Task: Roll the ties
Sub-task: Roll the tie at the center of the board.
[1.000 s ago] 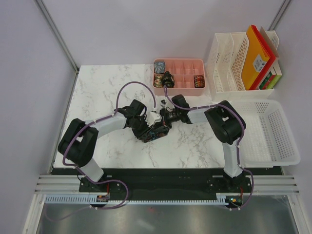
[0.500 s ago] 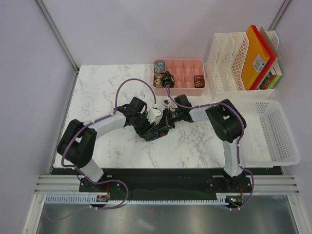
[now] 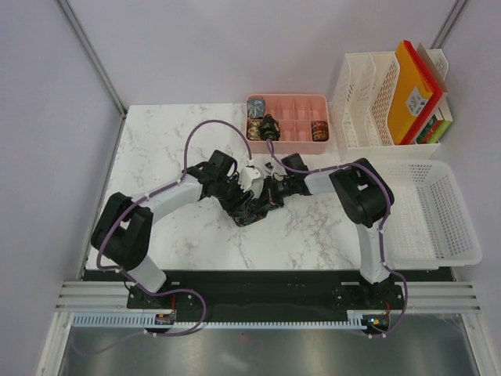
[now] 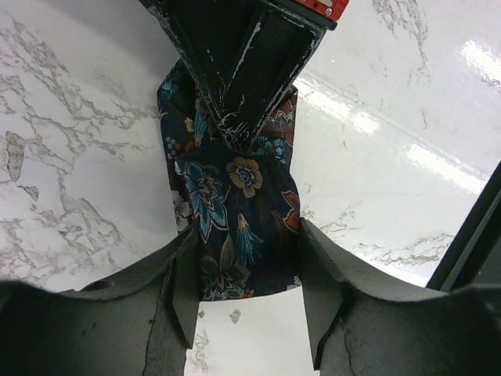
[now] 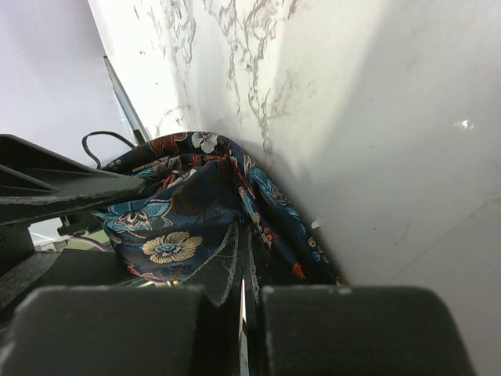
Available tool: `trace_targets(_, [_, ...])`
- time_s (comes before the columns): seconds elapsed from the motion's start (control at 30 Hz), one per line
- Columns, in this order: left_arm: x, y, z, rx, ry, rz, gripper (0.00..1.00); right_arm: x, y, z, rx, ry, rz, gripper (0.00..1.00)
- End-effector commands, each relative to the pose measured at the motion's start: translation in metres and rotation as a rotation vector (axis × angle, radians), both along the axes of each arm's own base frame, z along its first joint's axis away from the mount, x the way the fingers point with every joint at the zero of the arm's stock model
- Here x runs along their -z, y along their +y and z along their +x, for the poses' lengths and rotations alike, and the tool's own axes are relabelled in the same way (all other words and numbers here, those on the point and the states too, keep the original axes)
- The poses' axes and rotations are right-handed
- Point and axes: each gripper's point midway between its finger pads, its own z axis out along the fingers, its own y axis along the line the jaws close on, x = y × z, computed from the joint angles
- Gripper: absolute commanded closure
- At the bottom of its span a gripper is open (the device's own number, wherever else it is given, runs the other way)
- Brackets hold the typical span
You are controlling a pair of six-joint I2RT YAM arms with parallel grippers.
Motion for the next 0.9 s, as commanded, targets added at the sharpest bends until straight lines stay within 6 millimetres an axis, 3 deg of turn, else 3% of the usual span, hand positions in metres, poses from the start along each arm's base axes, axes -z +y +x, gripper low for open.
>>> trace_targets(0.0, [-0.018,0.001,-0.004,-0.022,-0.019,-0.033,0.43,0.053,-0.028,0.0,0.046,0.002,-0.201,1.0])
trace_targets(0.27, [-0.004,0.004,-0.016,0.02,-0.017,-0.037,0.35,0.054,-0.029,0.001,0.043,0.0,-0.215,1.0])
trace_targets(0.6, [0.026,-0.001,-0.005,0.0,-0.041,0.019,0.31,0.057,-0.032,0.0,0.049,0.007,-0.239,1.0])
trace_targets(0.87, [0.038,-0.002,-0.002,-0.058,-0.042,0.063,0.28,0.057,-0.031,-0.001,0.049,0.01,-0.24,1.0])
